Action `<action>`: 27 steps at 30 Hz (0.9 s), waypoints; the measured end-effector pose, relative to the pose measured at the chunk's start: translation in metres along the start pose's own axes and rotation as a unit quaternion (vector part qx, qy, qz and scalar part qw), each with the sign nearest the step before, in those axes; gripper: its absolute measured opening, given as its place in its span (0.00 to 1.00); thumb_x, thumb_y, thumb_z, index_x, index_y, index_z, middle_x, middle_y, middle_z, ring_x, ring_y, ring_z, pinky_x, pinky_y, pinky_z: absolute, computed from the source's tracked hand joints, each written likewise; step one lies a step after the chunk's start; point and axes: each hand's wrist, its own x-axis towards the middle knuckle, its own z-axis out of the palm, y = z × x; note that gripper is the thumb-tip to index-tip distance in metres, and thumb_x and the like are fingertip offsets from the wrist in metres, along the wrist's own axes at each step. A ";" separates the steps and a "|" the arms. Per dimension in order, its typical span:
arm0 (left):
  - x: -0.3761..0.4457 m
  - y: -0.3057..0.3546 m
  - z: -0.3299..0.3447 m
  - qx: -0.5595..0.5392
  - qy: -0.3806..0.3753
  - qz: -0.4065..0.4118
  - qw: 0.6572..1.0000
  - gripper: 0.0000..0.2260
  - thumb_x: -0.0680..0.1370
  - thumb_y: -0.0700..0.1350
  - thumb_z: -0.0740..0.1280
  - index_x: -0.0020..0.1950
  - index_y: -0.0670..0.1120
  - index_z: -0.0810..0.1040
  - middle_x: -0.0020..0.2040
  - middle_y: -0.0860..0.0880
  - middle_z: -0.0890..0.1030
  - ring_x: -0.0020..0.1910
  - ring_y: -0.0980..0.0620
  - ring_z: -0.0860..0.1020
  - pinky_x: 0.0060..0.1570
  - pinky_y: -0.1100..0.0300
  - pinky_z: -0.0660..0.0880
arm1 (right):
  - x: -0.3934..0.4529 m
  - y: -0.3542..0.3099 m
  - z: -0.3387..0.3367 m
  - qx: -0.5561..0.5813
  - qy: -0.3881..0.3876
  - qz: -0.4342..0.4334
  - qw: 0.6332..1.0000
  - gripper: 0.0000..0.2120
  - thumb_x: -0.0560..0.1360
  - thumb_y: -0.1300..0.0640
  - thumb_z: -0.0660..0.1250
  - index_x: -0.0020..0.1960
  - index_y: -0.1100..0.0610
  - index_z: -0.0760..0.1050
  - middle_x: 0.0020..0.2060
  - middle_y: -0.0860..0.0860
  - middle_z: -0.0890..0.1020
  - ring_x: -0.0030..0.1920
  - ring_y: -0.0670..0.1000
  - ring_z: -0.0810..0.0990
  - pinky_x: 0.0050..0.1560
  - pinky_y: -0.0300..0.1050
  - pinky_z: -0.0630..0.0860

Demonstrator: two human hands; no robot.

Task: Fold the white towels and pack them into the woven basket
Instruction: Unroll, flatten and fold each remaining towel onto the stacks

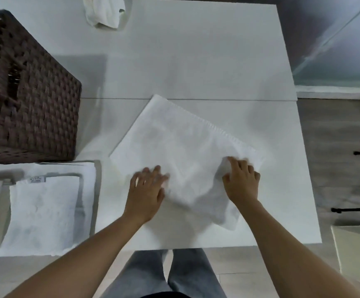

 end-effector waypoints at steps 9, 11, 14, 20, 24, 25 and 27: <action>0.061 -0.037 -0.022 0.024 -0.041 0.021 0.999 0.20 0.82 0.56 0.60 0.74 0.53 0.69 0.81 0.48 0.58 0.78 0.39 0.58 0.73 0.42 0.57 | -0.125 -0.013 0.033 -0.019 -0.035 0.049 0.998 0.25 0.70 0.55 0.69 0.66 0.53 0.74 0.48 0.52 0.77 0.45 0.58 0.78 0.51 0.54 0.71; 0.061 -0.038 -0.021 0.024 -0.054 0.012 0.998 0.24 0.82 0.59 0.59 0.78 0.56 0.63 0.82 0.46 0.54 0.79 0.39 0.56 0.73 0.42 0.56 | -0.145 -0.031 0.042 -0.007 -0.040 0.052 0.998 0.24 0.70 0.54 0.68 0.67 0.53 0.74 0.49 0.51 0.78 0.45 0.57 0.79 0.52 0.54 0.71; 0.044 -0.035 -0.015 0.038 -0.074 0.009 0.997 0.31 0.81 0.60 0.59 0.82 0.56 0.53 0.83 0.45 0.48 0.79 0.39 0.54 0.74 0.42 0.57 | -0.163 -0.053 0.047 0.024 -0.062 0.061 0.996 0.24 0.73 0.53 0.65 0.70 0.51 0.71 0.54 0.50 0.79 0.51 0.57 0.79 0.57 0.54 0.69; -0.027 -0.012 0.004 -0.016 -0.105 0.014 0.994 0.33 0.83 0.56 0.59 0.82 0.56 0.44 0.82 0.48 0.40 0.81 0.41 0.49 0.77 0.46 0.55 | -0.165 -0.046 0.037 0.037 -0.070 0.056 0.995 0.24 0.76 0.55 0.63 0.72 0.47 0.70 0.57 0.50 0.79 0.57 0.57 0.76 0.60 0.53 0.65; -0.080 0.005 0.018 -0.053 -0.077 -0.016 0.996 0.32 0.82 0.51 0.63 0.82 0.56 0.51 0.83 0.49 0.45 0.81 0.42 0.53 0.75 0.47 0.60 | -0.166 -0.021 0.032 0.031 -0.084 0.051 0.995 0.25 0.75 0.57 0.64 0.72 0.45 0.69 0.58 0.51 0.77 0.59 0.57 0.75 0.60 0.53 0.67; -0.090 0.008 0.020 -0.071 -0.068 -0.038 0.994 0.31 0.82 0.49 0.65 0.82 0.56 0.54 0.83 0.49 0.47 0.80 0.43 0.55 0.75 0.47 0.61 | -0.167 -0.016 0.033 0.032 -0.087 0.055 0.994 0.26 0.75 0.57 0.65 0.72 0.45 0.69 0.59 0.51 0.76 0.59 0.57 0.75 0.60 0.52 0.68; -0.105 0.014 0.021 -0.115 -0.042 -0.110 0.986 0.30 0.80 0.46 0.67 0.80 0.56 0.59 0.82 0.48 0.56 0.78 0.43 0.61 0.72 0.47 0.64 | -0.171 -0.006 0.035 0.034 -0.082 0.065 0.994 0.26 0.75 0.56 0.68 0.71 0.45 0.69 0.59 0.52 0.76 0.59 0.57 0.75 0.58 0.52 0.69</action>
